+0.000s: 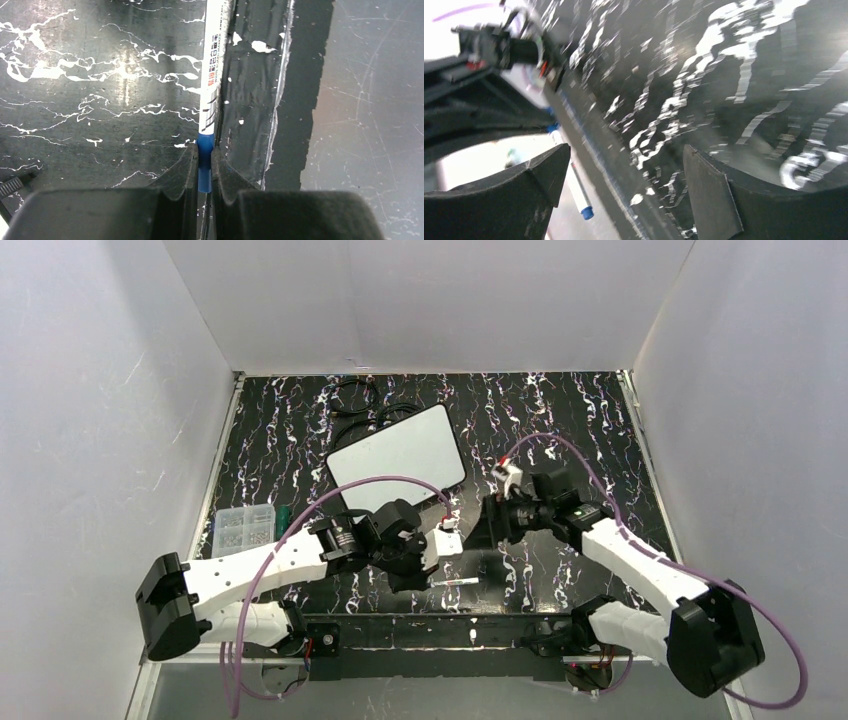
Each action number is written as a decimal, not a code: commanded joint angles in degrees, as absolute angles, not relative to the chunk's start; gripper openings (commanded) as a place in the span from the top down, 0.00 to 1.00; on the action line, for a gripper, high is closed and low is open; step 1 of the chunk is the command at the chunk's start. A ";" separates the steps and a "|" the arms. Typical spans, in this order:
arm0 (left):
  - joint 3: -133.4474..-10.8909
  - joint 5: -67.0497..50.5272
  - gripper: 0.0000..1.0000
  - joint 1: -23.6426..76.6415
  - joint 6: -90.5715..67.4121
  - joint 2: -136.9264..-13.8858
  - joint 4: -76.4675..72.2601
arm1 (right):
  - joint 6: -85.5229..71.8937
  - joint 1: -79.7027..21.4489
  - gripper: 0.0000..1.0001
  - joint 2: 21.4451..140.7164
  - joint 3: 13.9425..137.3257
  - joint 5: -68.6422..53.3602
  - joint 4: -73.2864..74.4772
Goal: Write a sentence on the whiteboard
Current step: Pass from the left arm to the right
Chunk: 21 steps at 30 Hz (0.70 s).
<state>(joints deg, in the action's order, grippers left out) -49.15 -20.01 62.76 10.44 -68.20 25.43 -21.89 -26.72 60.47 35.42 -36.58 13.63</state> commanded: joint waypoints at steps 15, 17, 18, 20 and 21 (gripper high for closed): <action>-49.87 -23.53 1.00 62.93 13.16 -62.88 30.32 | -22.16 -42.51 0.39 66.01 38.14 -55.79 15.45; -49.92 -23.55 1.00 62.93 13.18 -62.78 30.17 | -22.41 -43.15 0.45 66.47 38.23 -55.72 14.92; -49.99 -23.49 1.00 62.93 13.18 -62.70 30.15 | -22.88 -43.46 0.48 66.51 38.23 -55.72 14.24; -50.07 -23.34 1.00 62.93 13.31 -62.69 30.15 | -23.72 -44.03 0.53 66.53 38.23 -55.72 12.98; -50.17 -23.42 1.00 62.93 13.33 -62.60 30.03 | -24.38 -44.34 0.57 66.57 38.17 -55.80 12.08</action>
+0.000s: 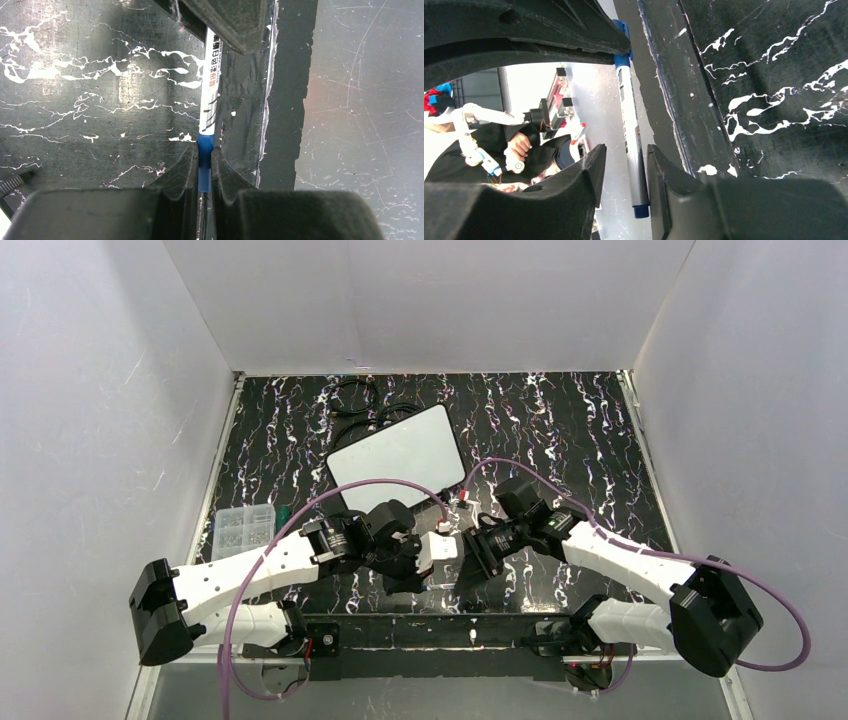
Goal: Write a sentence on the whiteboard
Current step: Pass from the left arm to the right, then open the pen cap from the whiteboard marker.
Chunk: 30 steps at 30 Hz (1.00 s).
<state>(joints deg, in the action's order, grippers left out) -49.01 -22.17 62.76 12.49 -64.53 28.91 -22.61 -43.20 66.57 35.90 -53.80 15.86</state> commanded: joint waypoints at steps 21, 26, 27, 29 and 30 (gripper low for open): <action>-45.62 4.82 0.07 55.23 -29.39 -45.49 14.26 | -33.56 -45.57 0.99 50.12 34.03 -18.29 -2.77; -41.83 0.65 0.06 49.87 -46.83 -44.57 0.79 | -33.97 -46.09 0.99 47.56 33.89 -15.25 -8.50; -41.80 -0.75 0.06 48.75 -48.63 -44.87 -0.43 | -34.41 -46.18 0.99 46.41 33.24 -14.54 -10.79; -42.63 -3.74 0.06 46.71 -50.25 -45.89 -1.76 | -35.05 -46.23 0.99 44.54 32.05 -13.23 -14.31; -43.16 -4.79 0.06 45.99 -51.10 -46.53 -1.54 | -35.07 -46.23 0.99 44.12 31.92 -13.07 -15.31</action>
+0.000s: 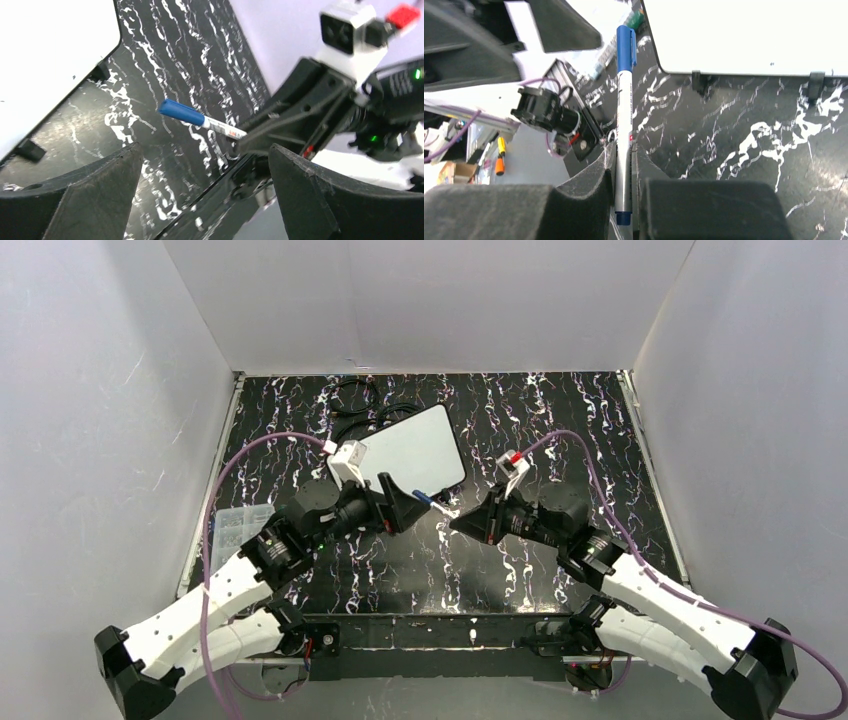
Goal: Write a sentence on the whiteboard
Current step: Open the pen cap from the whiteboard marker.
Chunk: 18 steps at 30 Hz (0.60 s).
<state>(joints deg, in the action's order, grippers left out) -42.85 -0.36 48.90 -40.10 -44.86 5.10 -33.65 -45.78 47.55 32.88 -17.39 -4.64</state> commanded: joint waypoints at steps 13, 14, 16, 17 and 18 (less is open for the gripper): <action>-44.23 -6.99 0.37 43.01 -56.68 -50.75 -8.61 | -33.69 -46.41 0.99 46.02 33.34 -19.70 -17.76; -43.94 -7.07 0.40 42.94 -57.36 -51.05 -8.61 | -33.91 -46.41 0.99 45.83 33.36 -20.00 -18.22; -43.54 -7.12 0.43 42.90 -58.52 -51.54 -8.61 | -34.10 -46.41 0.99 45.79 33.57 -20.42 -18.66; -43.43 -7.20 0.45 42.83 -58.87 -51.81 -8.61 | -34.18 -46.38 0.99 45.79 33.68 -20.59 -18.71; -43.42 -7.27 0.48 42.66 -59.15 -52.02 -8.61 | -34.17 -46.40 0.99 45.86 33.69 -20.87 -18.86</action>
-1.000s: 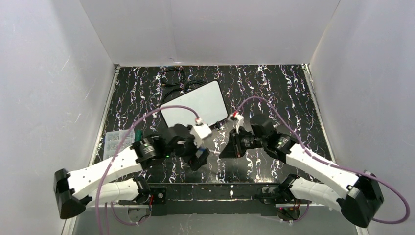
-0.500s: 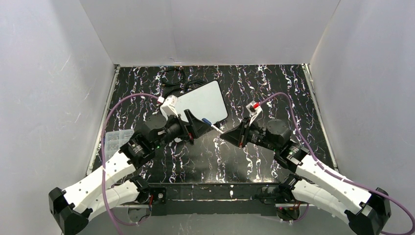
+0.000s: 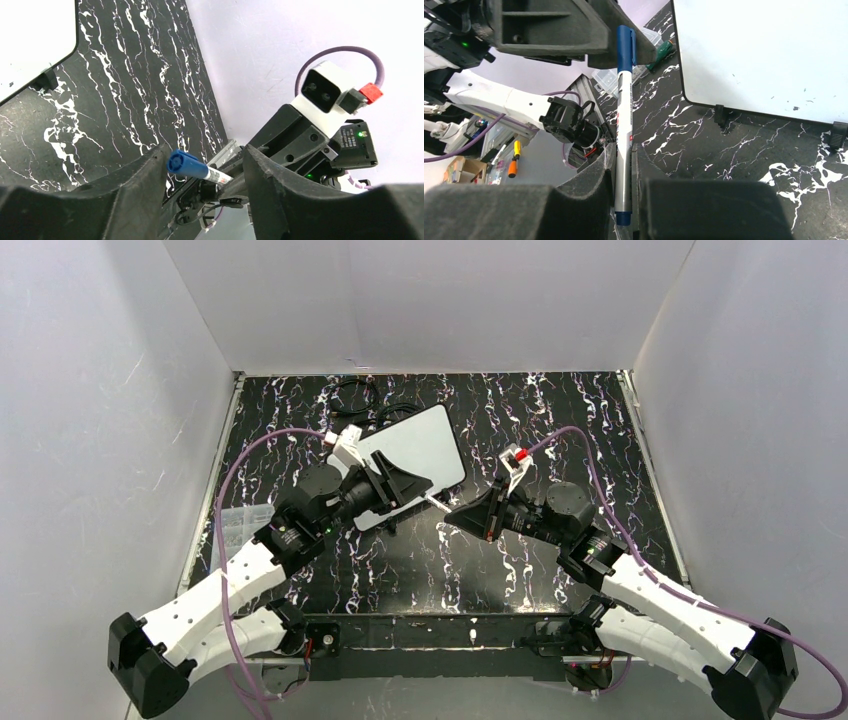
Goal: Write a sentence on the whiteboard
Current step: Open the pen cap from the whiteboard marker.
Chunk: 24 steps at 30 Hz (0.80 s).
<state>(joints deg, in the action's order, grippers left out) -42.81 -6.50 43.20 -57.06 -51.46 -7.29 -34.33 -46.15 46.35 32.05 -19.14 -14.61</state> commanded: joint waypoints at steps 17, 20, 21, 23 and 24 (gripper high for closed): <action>-41.43 -1.70 1.00 36.71 -62.39 -45.66 -6.88 | -31.63 -46.49 0.99 42.70 32.76 -18.40 -11.85; -42.33 2.39 1.00 34.29 -60.80 -42.61 -4.00 | -30.04 -46.49 0.99 42.48 33.23 -18.47 -8.29; -43.22 3.43 1.00 33.08 -59.44 -41.57 -1.14 | -29.36 -46.49 0.99 42.40 33.38 -18.48 -7.12; -45.17 5.22 1.00 31.92 -56.62 -39.65 2.51 | -28.54 -46.49 0.99 42.19 33.95 -18.21 -4.71; -45.97 5.67 1.00 31.53 -54.87 -38.94 4.42 | -27.90 -46.49 0.99 41.94 34.25 -17.57 -3.72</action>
